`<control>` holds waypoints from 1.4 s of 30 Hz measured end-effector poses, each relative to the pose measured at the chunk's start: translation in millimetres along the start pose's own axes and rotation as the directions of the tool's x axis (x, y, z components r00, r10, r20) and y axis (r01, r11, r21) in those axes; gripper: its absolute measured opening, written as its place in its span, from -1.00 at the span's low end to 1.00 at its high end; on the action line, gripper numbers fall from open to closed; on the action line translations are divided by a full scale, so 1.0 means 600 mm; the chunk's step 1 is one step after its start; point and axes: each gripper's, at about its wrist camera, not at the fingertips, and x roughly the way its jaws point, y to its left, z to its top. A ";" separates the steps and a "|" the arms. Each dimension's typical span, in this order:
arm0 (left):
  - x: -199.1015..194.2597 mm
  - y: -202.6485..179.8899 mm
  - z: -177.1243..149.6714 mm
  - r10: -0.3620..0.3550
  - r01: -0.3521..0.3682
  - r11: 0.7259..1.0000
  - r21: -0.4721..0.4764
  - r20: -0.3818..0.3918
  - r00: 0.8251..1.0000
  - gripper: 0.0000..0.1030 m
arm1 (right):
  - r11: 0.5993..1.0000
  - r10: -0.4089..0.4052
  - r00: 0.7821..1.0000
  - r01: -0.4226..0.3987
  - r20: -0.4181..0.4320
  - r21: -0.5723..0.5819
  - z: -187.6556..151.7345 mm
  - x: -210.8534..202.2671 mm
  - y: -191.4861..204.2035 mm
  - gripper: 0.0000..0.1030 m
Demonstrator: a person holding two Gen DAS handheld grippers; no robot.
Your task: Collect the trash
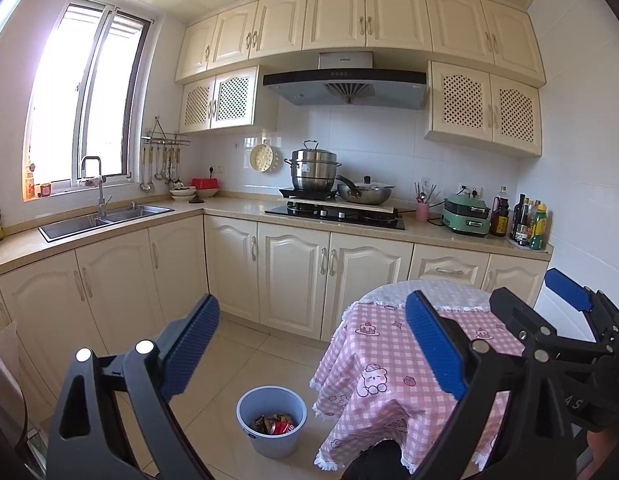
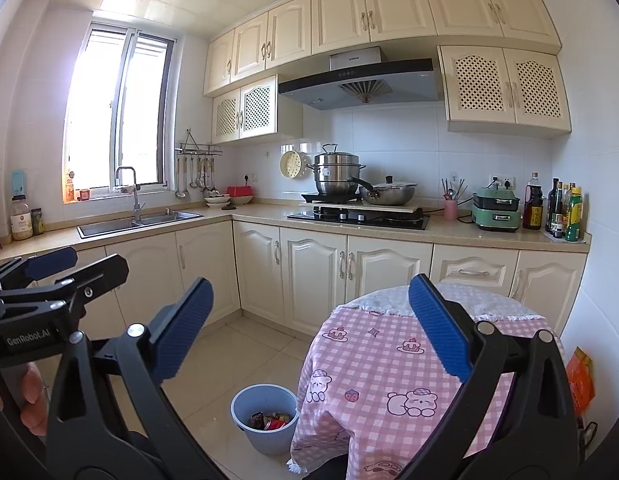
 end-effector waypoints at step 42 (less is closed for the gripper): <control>0.013 0.000 -0.009 0.023 -0.023 1.000 -0.011 -0.027 0.999 0.79 | 1.000 0.011 1.000 -0.011 -0.008 -0.010 0.005 0.012 0.017 0.87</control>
